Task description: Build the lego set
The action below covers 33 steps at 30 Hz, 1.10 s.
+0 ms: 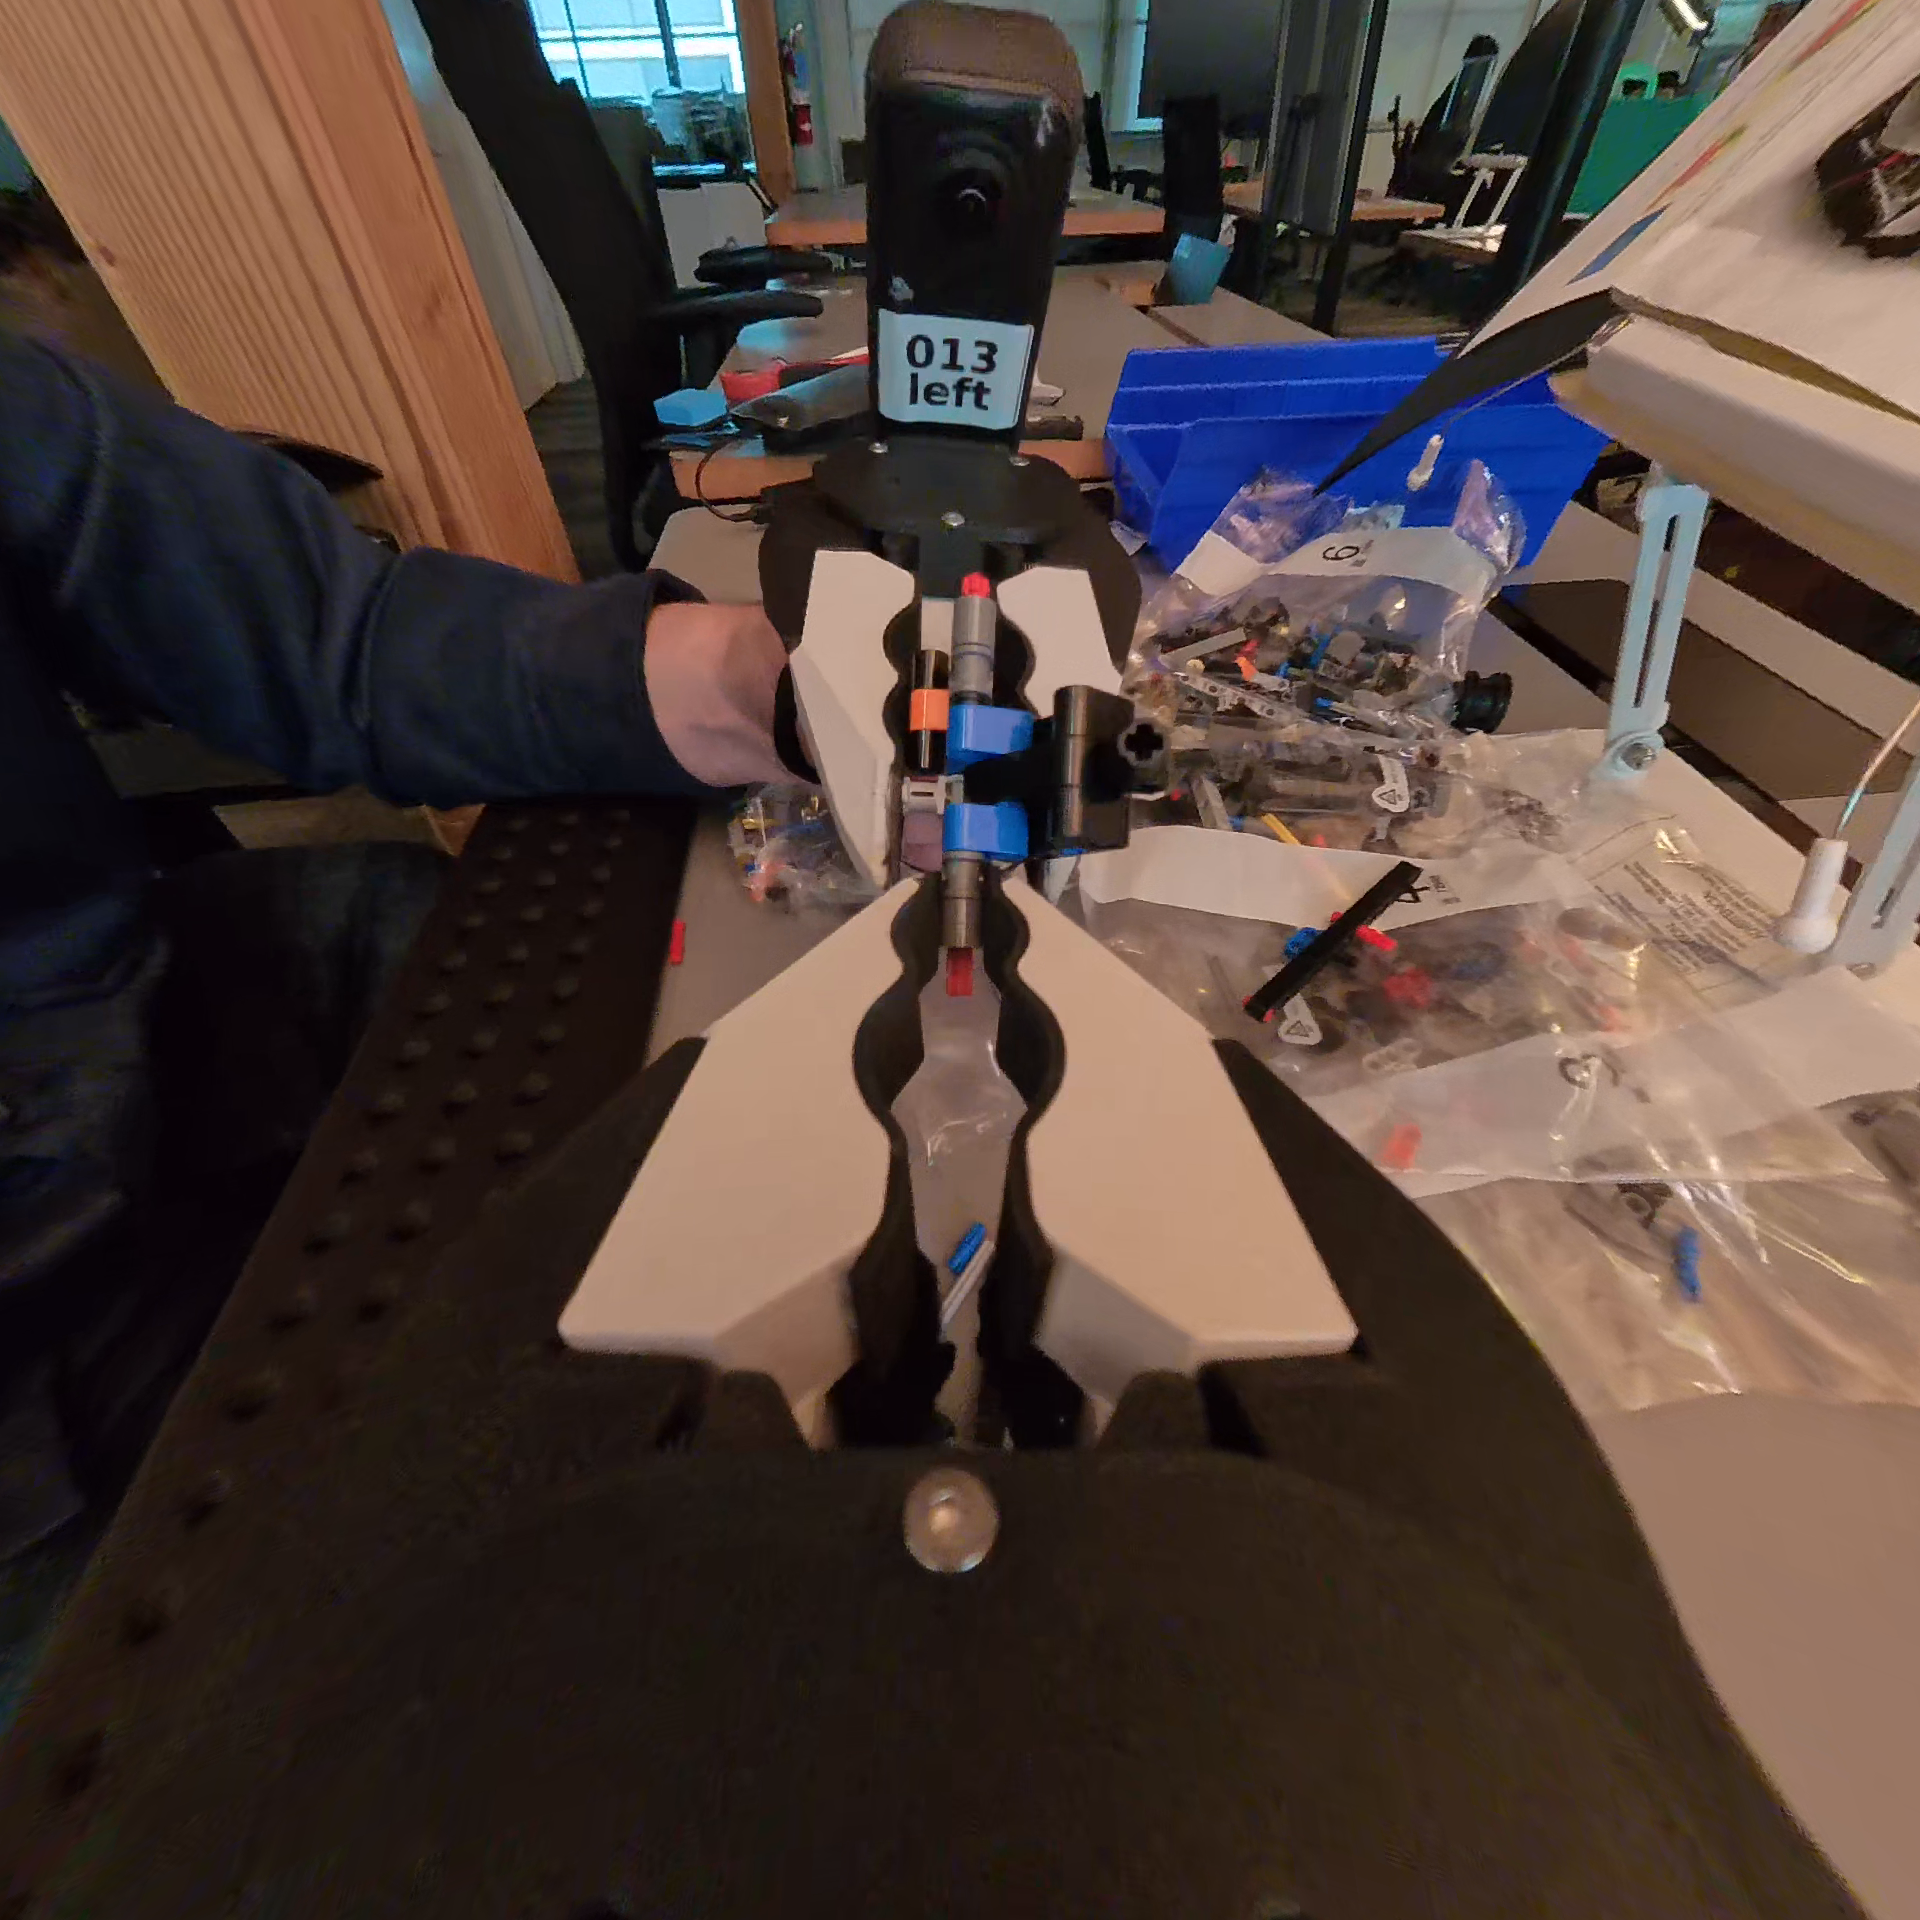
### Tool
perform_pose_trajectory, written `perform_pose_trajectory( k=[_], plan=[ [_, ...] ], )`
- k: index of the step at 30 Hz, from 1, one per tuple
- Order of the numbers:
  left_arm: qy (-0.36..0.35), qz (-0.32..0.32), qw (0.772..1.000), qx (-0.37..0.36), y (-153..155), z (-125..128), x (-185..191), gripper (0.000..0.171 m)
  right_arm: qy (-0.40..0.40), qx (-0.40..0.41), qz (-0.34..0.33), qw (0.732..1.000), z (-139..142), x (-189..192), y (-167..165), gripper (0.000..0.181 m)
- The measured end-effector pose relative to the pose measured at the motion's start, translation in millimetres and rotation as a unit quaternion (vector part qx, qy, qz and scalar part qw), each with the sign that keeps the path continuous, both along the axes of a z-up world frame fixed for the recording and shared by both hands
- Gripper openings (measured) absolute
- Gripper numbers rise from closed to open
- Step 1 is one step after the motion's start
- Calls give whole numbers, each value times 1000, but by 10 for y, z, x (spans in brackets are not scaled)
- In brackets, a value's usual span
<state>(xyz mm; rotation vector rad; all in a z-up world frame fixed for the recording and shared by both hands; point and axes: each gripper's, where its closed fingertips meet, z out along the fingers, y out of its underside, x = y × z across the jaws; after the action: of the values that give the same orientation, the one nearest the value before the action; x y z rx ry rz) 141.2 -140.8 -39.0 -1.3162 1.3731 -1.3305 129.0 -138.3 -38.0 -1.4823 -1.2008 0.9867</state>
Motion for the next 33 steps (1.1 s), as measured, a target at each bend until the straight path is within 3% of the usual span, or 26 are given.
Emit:
perform_pose_trajectory(
  k=[5, 12, 21, 24, 29, 33],
  plan=[
    [56, 13, 996, 63, 19, -136, -21, 25, -40, 19, -10, 999, -59, 26, -2, 5],
    [134, 50, 971, 190, 96, -309, -59, 26, -90, 30, -17, 995, -155, 31, -41, 5],
    [173, 99, 954, 223, 278, -440, -49, 26, -102, 13, -43, 994, -205, 0, 22, 6],
    [208, 141, 933, 258, 403, -533, -43, 25, -98, 0, -59, 993, -228, -24, 79, 8],
    [213, 182, 920, 274, 507, -491, -22, 25, -90, 4, -84, 992, -194, -3, 135, 8],
    [203, 160, 929, 264, 454, -489, -12, 26, -102, 13, -76, 992, -223, 43, 136, 7]
  ],
)
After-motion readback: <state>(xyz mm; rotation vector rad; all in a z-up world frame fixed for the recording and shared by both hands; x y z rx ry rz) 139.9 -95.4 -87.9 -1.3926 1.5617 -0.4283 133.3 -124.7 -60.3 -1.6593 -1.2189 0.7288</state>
